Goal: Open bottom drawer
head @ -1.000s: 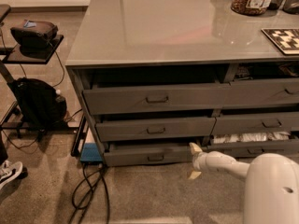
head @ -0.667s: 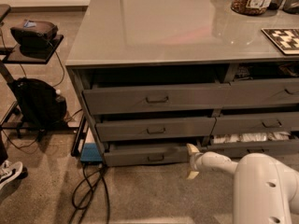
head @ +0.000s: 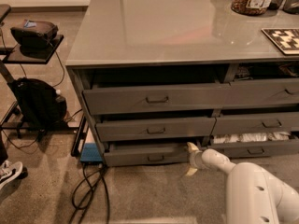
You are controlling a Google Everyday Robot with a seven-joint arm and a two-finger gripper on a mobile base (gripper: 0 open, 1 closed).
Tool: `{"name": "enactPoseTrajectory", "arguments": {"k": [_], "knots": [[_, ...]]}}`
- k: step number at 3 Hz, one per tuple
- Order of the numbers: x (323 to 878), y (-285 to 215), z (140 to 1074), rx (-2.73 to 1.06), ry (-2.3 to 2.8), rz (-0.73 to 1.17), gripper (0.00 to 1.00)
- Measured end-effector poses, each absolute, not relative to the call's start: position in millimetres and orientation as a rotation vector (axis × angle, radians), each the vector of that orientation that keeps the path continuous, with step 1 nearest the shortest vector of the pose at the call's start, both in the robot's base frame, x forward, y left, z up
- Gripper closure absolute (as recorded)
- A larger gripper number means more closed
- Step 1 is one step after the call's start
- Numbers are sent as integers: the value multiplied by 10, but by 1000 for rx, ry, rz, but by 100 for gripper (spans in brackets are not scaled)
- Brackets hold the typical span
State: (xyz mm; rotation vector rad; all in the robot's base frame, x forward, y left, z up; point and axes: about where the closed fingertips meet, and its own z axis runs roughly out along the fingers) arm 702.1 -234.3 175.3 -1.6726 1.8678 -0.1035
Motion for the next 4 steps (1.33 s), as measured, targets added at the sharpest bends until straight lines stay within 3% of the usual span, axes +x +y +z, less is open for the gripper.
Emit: {"name": "enactPoseTrajectory", "arguments": {"k": [4], "knots": [[7387, -2342, 1503, -1692, 1975, 37, 0]]}}
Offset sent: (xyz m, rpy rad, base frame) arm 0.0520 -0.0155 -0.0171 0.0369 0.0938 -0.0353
